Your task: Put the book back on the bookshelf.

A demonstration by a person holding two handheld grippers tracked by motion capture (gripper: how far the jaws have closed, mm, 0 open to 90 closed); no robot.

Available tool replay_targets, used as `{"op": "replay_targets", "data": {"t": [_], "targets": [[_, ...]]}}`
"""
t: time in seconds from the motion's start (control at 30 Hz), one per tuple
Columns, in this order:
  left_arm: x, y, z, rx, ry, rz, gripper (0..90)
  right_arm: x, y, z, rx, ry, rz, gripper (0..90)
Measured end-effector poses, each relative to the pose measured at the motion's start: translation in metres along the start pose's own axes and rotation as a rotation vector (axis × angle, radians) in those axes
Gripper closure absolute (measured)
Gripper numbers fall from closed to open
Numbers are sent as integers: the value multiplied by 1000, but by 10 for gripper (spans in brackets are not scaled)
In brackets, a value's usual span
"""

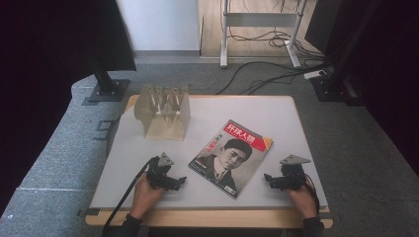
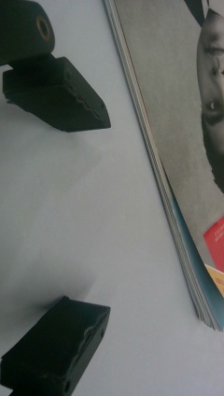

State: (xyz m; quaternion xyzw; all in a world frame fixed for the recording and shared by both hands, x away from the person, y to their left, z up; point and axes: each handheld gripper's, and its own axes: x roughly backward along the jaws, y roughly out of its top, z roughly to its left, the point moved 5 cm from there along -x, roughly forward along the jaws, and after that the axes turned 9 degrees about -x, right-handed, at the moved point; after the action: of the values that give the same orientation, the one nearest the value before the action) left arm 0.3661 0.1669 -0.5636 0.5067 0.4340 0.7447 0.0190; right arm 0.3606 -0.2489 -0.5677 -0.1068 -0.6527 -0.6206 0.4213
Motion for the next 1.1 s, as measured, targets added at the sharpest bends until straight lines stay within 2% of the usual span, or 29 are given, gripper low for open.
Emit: {"op": "replay_targets", "data": {"t": [0.1,0.17,0.2,0.33,0.4,0.43,0.5,0.57,0.73,0.8,1.1], "targets": [[1,4,0,-8,-23,-7,16,2,3,1,1,18,-13,89],[0,9,0,11,-79,-17,12,4,8,2,12,25,-23,79],[-1,11,0,10,-84,-12,9,5,9,2,15,24,-23,75],[-2,18,2,8,-86,-7,10,3,14,2,24,33,-21,40],[-2,20,3,10,-86,-13,11,2,14,2,28,36,-15,31],[-2,24,4,19,-91,-36,12,0,17,4,38,38,-16,19],[-2,27,5,19,-91,-49,15,0,18,4,41,40,-15,16],[-2,30,6,20,-96,-44,17,-2,23,6,50,42,-18,11],[-7,41,8,6,-105,-28,13,-8,33,11,89,53,-10,6],[-9,45,9,-4,-95,-27,13,-10,37,11,93,51,-11,4],[-18,67,9,-39,-101,-17,0,-17,56,14,118,65,-18,2]]}}
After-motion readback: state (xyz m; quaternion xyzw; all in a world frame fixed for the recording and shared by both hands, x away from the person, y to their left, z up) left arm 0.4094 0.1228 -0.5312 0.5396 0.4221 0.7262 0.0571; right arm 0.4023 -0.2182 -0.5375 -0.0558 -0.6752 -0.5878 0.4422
